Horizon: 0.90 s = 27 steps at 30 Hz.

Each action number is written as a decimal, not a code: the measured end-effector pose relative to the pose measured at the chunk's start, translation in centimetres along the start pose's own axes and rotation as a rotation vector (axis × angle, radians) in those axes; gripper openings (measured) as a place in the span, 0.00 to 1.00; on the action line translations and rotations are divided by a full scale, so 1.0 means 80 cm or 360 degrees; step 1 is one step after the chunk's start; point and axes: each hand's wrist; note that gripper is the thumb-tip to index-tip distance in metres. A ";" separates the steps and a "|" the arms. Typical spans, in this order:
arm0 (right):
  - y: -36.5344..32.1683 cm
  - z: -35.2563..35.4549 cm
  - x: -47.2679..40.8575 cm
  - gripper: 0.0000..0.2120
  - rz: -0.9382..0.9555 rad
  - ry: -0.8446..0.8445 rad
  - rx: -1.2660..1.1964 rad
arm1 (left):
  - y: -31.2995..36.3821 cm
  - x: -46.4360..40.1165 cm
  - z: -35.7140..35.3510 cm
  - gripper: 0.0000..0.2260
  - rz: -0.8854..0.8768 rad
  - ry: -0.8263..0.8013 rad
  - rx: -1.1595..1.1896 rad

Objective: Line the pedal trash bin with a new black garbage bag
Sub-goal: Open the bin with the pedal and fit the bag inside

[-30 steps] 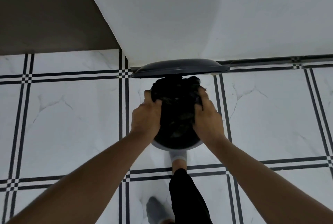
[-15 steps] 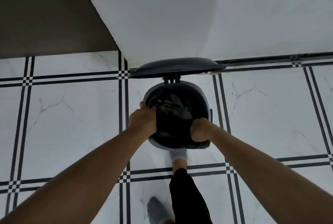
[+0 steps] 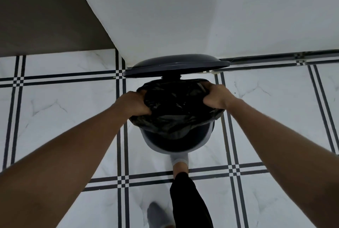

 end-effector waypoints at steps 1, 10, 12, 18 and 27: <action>0.000 0.005 -0.011 0.34 -0.0035 -0.0082 0.0006 | -0.001 -0.008 0.003 0.41 -0.0011 -0.0014 0.0012; 0.026 0.022 -0.064 0.25 -0.0392 -0.0539 -0.0749 | -0.023 -0.064 0.014 0.31 -0.0111 -0.0216 0.0184; 0.042 0.017 -0.062 0.29 -0.0557 -0.0603 -0.1219 | -0.028 -0.067 0.009 0.31 -0.0116 -0.0232 0.0269; 0.081 -0.026 -0.048 0.18 -0.0749 -0.0452 -0.2144 | -0.045 -0.066 -0.016 0.30 -0.0161 -0.0086 0.0346; 0.101 -0.072 -0.006 0.10 -0.0916 -0.0211 -0.2196 | -0.081 -0.008 -0.068 0.25 -0.0165 0.0393 0.0865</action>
Point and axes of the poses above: each hand's wrist, its own x-axis away from the middle knuckle, its own z-axis out of the back of the hand, y = z × x, and after that the axes turned 1 degree about y, right-handed
